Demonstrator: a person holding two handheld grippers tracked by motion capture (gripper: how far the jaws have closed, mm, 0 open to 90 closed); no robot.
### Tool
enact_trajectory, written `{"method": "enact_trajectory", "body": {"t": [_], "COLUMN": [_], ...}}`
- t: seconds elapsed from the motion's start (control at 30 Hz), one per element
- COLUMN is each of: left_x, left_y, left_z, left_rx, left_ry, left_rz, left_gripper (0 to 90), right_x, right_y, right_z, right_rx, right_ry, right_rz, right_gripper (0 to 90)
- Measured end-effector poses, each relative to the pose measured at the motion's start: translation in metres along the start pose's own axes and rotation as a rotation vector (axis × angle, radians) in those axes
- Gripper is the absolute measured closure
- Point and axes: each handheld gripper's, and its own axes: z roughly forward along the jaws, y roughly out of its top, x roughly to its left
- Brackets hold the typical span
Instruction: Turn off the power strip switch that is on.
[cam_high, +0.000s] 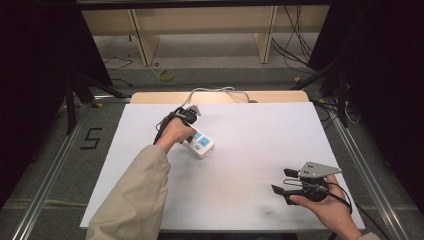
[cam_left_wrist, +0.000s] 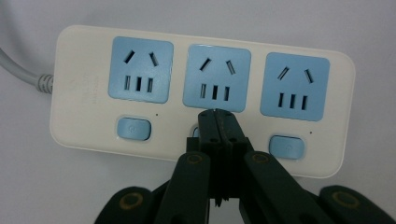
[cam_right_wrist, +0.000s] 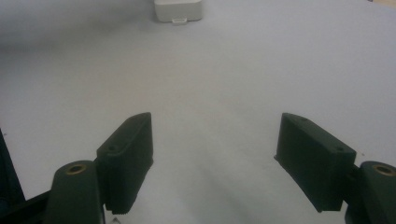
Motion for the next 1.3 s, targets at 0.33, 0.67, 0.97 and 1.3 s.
{"method": "enact_trajectory", "body": {"t": [0.33,0.67,0.97,1.3], "left_x": [0.0006,0.0009,0.0023,0.0002], "left_y": [0.0004,0.0006,0.001,0.0026], "left_z": [0.0012,0.0013,0.0011,0.0005], "left_rx": [0.006,0.008,0.008,0.021], "left_ry": [-0.005,-0.008,-0.016,0.0], "left_rz": [-0.003,-0.002,-0.008,0.002], "left_gripper": [90.0,90.0,90.0,90.0], "right_x": [0.0006,0.0003,0.0001,0.0005], "right_y": [0.0002,-0.0001,0.0003,0.0012], "right_z": [0.0007,0.002,0.0016,0.0011], "right_rx": [0.001,0.005,0.006,-0.001], "right_ry": [0.004,0.005,0.005,0.004], "right_rz": [-0.001,-0.003,-0.004,-0.003], "right_gripper": [27.7,27.7,27.7,27.7]}}
